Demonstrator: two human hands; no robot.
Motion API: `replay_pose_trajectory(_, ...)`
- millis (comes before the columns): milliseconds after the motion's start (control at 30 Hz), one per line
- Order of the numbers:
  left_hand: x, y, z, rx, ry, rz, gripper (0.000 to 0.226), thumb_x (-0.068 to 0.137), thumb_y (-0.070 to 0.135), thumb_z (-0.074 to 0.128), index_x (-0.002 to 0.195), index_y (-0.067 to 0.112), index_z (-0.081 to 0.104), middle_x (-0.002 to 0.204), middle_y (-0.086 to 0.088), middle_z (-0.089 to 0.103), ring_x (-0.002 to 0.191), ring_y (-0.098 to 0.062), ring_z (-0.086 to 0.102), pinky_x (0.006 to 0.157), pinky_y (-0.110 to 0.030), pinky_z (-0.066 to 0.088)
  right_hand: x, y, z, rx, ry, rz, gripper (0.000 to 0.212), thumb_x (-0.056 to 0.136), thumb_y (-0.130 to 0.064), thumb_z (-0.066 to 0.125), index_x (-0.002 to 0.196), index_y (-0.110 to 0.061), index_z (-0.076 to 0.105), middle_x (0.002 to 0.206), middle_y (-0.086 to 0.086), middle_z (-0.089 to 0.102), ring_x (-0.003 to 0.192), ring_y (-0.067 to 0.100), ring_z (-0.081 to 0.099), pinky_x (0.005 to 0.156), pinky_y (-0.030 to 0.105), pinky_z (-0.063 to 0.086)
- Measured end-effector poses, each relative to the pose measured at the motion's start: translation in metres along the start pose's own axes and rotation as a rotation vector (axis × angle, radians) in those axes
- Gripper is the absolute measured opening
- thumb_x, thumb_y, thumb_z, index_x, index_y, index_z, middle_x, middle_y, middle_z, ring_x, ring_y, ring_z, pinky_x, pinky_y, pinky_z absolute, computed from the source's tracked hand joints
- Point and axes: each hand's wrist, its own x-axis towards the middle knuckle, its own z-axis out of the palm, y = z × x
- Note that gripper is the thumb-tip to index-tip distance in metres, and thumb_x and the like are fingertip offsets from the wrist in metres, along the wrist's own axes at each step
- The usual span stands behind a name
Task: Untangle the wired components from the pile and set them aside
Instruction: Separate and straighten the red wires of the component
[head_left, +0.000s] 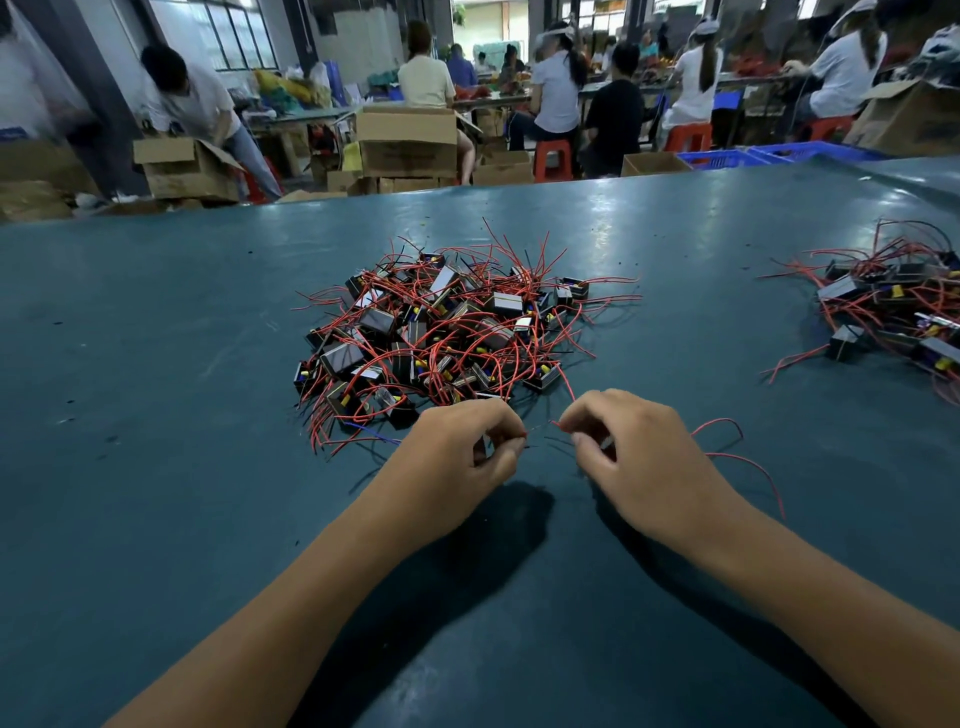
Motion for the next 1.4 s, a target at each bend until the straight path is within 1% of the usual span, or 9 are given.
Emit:
replay_pose_trajectory(100, -0.001, 0.000, 0.002, -0.055, 0.038, -0.036, 0.004, 0.094, 0.011, 0.067, 0.090, 0.012, 0.068, 0.068, 0.015, 0.057, 0.057, -0.005, 0.050, 0.057, -0.009, 0.036, -0.003, -0.001, 0.001, 0.132, -0.001, 0.082, 0.009, 0.093, -0.012, 0.062, 0.091, -0.020, 0.065, 0.071, -0.009, 0.065, 0.066, 0.005, 0.058, 0.061, 0.019, 0.045)
replay_pose_trajectory(233, -0.001, -0.001, 0.004, -0.099, 0.068, -0.045, 0.009, 0.095, 0.016, 0.065, 0.087, 0.013, 0.067, 0.068, 0.006, 0.063, 0.056, -0.010, 0.053, 0.055, -0.017, 0.041, -0.004, -0.005, 0.005, 0.256, 0.017, 0.092, 0.010, 0.092, -0.014, 0.065, 0.086, -0.021, 0.065, 0.065, -0.010, 0.062, 0.060, 0.001, 0.054, 0.059, 0.011, 0.040)
replay_pose_trajectory(300, -0.001, -0.002, 0.005, -0.113, 0.087, -0.051, 0.010, 0.095, 0.018, 0.066, 0.086, 0.014, 0.068, 0.069, 0.005, 0.065, 0.057, -0.011, 0.055, 0.056, -0.020, 0.044, -0.004, -0.008, 0.007, 0.302, 0.046, 0.076, 0.011, 0.091, -0.013, 0.066, 0.084, -0.021, 0.066, 0.064, -0.012, 0.063, 0.059, 0.002, 0.054, 0.058, 0.011, 0.040)
replay_pose_trajectory(367, -0.002, -0.003, 0.006, -0.124, 0.096, -0.056, 0.009, 0.094, 0.018, 0.067, 0.086, 0.015, 0.068, 0.069, 0.006, 0.066, 0.057, -0.010, 0.056, 0.055, -0.019, 0.045, -0.004, -0.010, 0.010, 0.329, 0.066, 0.060, 0.013, 0.090, -0.013, 0.067, 0.082, -0.023, 0.066, 0.064, -0.014, 0.062, 0.057, 0.002, 0.053, 0.056, 0.011, 0.039)
replay_pose_trajectory(633, -0.002, -0.004, 0.011, -0.252, 0.091, -0.112, 0.011, 0.095, 0.021, 0.068, 0.085, 0.018, 0.070, 0.069, 0.006, 0.070, 0.050, -0.005, 0.058, 0.050, -0.025, 0.050, -0.004, -0.008, 0.015, 0.437, 0.067, 0.065, 0.012, 0.091, -0.015, 0.068, 0.082, -0.022, 0.070, 0.063, -0.002, 0.062, 0.055, 0.004, 0.048, 0.053, 0.018, 0.038)
replay_pose_trajectory(800, -0.003, -0.006, 0.013, -0.364, 0.047, -0.187, 0.008, 0.095, 0.019, 0.067, 0.088, 0.018, 0.071, 0.073, 0.004, 0.072, 0.051, -0.013, 0.063, 0.049, -0.025, 0.053, -0.004, -0.008, 0.018, 0.466, 0.059, 0.074, 0.013, 0.091, -0.014, 0.068, 0.082, -0.022, 0.072, 0.058, -0.015, 0.058, 0.053, 0.001, 0.047, 0.053, 0.010, 0.034)
replay_pose_trajectory(933, -0.002, -0.006, 0.013, -0.381, 0.041, -0.195, 0.010, 0.095, 0.018, 0.067, 0.086, 0.019, 0.071, 0.072, 0.005, 0.071, 0.051, -0.011, 0.062, 0.049, -0.027, 0.054, -0.003, -0.007, 0.017, 0.498, 0.067, 0.079, 0.012, 0.090, -0.015, 0.070, 0.081, -0.022, 0.072, 0.058, -0.017, 0.059, 0.053, 0.000, 0.049, 0.054, 0.009, 0.034)
replay_pose_trajectory(1200, -0.002, -0.004, 0.015, -0.414, 0.023, -0.200, 0.010, 0.095, 0.019, 0.067, 0.085, 0.018, 0.070, 0.065, 0.010, 0.068, 0.050, -0.010, 0.059, 0.049, -0.027, 0.051, -0.002, -0.005, 0.019, 0.593, 0.077, 0.108, 0.009, 0.088, -0.016, 0.074, 0.079, -0.020, 0.074, 0.065, -0.008, 0.067, 0.059, 0.003, 0.054, 0.059, 0.016, 0.042)
replay_pose_trajectory(1400, -0.002, 0.000, 0.015, -0.443, 0.025, -0.218, 0.008, 0.095, 0.017, 0.068, 0.088, 0.013, 0.071, 0.071, 0.002, 0.072, 0.051, -0.014, 0.061, 0.049, -0.028, 0.054, -0.001, -0.006, 0.020, 0.628, 0.091, 0.115, 0.013, 0.088, -0.014, 0.074, 0.077, -0.021, 0.073, 0.069, 0.000, 0.069, 0.063, 0.007, 0.058, 0.059, 0.023, 0.046)
